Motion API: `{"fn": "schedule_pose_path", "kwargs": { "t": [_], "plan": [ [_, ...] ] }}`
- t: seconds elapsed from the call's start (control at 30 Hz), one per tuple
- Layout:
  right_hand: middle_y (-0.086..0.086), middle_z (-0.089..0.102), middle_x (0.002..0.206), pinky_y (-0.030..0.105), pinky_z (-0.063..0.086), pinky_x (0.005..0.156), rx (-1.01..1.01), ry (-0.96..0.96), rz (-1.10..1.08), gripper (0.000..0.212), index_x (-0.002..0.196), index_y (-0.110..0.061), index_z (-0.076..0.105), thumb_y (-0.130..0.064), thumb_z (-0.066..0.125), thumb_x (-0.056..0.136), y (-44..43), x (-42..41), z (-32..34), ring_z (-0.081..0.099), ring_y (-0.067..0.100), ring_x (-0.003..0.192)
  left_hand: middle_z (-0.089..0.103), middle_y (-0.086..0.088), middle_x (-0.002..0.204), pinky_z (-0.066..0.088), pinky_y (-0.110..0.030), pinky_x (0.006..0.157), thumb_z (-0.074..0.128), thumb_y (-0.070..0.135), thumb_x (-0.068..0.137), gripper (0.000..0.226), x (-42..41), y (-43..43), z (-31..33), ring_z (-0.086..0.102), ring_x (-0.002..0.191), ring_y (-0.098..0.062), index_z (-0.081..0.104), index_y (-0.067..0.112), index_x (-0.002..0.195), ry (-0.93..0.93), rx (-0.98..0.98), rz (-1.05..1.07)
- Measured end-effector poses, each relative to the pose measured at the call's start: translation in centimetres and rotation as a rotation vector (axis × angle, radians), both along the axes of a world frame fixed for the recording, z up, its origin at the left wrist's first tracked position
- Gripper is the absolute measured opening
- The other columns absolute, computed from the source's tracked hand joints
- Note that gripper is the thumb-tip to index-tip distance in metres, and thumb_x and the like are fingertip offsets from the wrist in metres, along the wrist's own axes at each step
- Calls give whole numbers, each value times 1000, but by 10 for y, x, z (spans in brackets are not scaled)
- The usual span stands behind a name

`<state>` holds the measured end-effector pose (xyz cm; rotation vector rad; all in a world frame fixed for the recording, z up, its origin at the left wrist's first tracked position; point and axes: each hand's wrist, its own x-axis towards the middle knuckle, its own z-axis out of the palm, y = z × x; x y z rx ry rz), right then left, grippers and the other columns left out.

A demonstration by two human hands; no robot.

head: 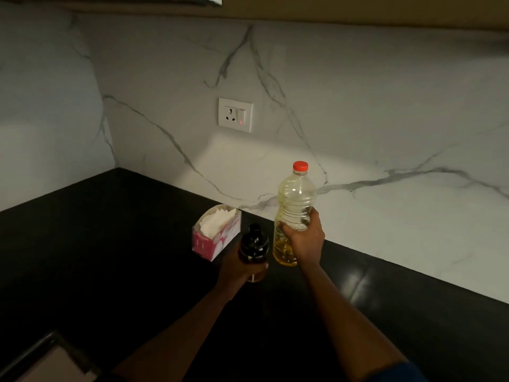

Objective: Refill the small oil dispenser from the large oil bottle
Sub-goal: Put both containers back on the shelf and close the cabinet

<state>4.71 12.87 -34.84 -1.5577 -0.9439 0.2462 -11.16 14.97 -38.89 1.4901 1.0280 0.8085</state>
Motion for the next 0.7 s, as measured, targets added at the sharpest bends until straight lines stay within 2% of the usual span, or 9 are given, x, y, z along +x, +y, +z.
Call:
{"fn": "schedule_pose_path", "kwargs": {
  "t": [0.13, 0.2, 0.37, 0.47, 0.53, 0.6, 0.63, 0.7],
  "plan": [
    [2, 61, 116, 35, 49, 92, 57, -68, -33, 65, 123, -16, 48, -24, 81, 68, -35, -16, 33, 59, 17, 104, 54, 9, 122, 36, -35, 102, 78, 9, 67, 71, -15, -11, 50, 48, 115, -11, 45, 19, 129, -32, 88, -1],
    [0, 63, 112, 34, 50, 89, 105, -93, -46, 63, 120, -17, 50, -24, 82, 67, -51, -23, 56, 61, 16, 100, 55, 8, 116, 39, -34, 97, 77, 10, 69, 66, -21, -17, 75, 49, 110, -12, 46, 18, 127, -47, 128, -18],
    [-3, 65, 101, 28, 52, 80, 215, -136, -52, 57, 112, -20, 53, -21, 83, 63, -85, -46, 127, 64, 16, 91, 62, 3, 101, 47, -33, 87, 78, 15, 68, 49, -33, -31, 146, 59, 102, -20, 54, 24, 109, -66, 257, -49],
    [0, 67, 102, 23, 52, 75, 278, -209, -56, 62, 116, -14, 54, -22, 84, 63, -102, -57, 173, 65, 15, 87, 64, -2, 106, 48, -40, 93, 78, 18, 67, 49, -38, -36, 194, 60, 101, -23, 56, 20, 111, -138, 288, -70],
    [-2, 67, 98, 14, 50, 68, 311, -250, -50, 59, 115, -13, 55, -22, 83, 64, -114, -61, 206, 64, 10, 82, 65, -1, 105, 49, -41, 91, 78, 20, 68, 48, -42, -42, 227, 60, 100, -22, 57, 22, 111, -213, 308, -97],
    [-8, 65, 93, 8, 48, 63, 361, -273, -41, 54, 112, -15, 56, -23, 83, 65, -127, -64, 246, 62, 2, 80, 65, 2, 99, 51, -37, 84, 76, 18, 70, 39, -48, -50, 264, 60, 96, -19, 57, 26, 103, -294, 336, -161],
    [-8, 64, 94, 11, 49, 66, 388, -274, -28, 54, 111, -17, 56, -25, 83, 64, -133, -64, 267, 62, 3, 81, 66, 2, 98, 51, -38, 82, 75, 17, 71, 37, -49, -55, 283, 61, 95, -19, 58, 26, 102, -327, 347, -205],
    [-1, 64, 104, 25, 54, 75, 421, -258, 4, 65, 115, -16, 54, -35, 81, 58, -143, -64, 307, 63, 14, 89, 66, -1, 99, 52, -42, 85, 73, 17, 72, 36, -50, -63, 321, 61, 96, -19, 58, 25, 104, -371, 380, -278]
  ]
}}
